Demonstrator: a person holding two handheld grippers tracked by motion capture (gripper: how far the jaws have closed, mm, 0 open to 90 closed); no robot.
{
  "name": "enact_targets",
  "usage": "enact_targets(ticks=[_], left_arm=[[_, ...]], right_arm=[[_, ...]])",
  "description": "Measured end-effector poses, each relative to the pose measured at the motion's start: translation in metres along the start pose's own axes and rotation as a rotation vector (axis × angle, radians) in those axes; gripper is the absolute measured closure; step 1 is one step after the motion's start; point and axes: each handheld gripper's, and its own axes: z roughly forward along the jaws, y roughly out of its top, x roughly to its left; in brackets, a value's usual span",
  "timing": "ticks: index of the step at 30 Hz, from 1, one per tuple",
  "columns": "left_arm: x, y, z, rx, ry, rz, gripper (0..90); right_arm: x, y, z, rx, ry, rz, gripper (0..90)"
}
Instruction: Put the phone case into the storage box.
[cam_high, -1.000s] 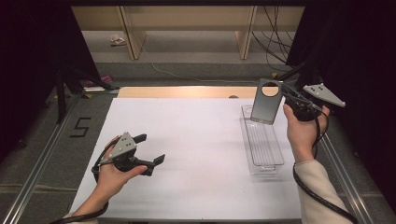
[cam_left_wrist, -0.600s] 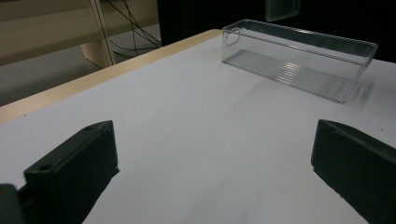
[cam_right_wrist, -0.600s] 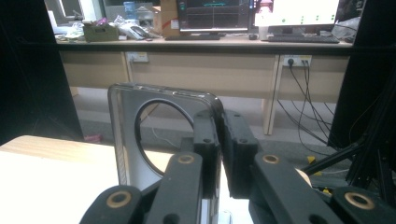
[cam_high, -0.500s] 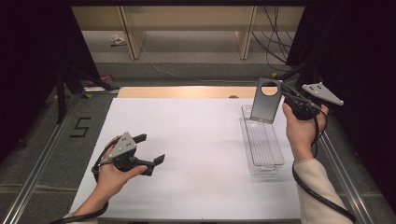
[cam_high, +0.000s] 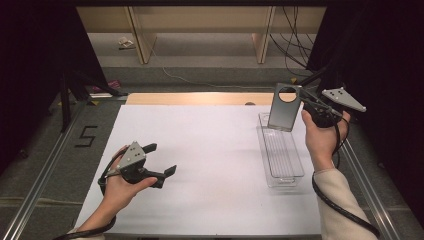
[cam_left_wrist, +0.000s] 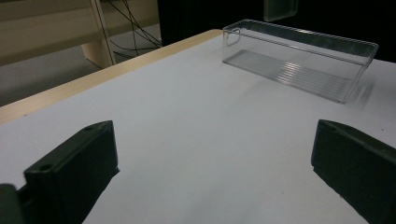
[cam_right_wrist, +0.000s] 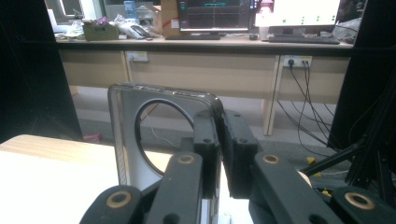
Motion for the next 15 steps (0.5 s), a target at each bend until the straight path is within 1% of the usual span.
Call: enact_targets(ticks=[15], left_arm=[[0.0002, 0.0001, -0.0002, 0.001, 0.002, -0.001, 0.0]], right_arm=[[0.0004, 0.0003, 0.0056, -0.001, 0.001, -0.002, 85.3]])
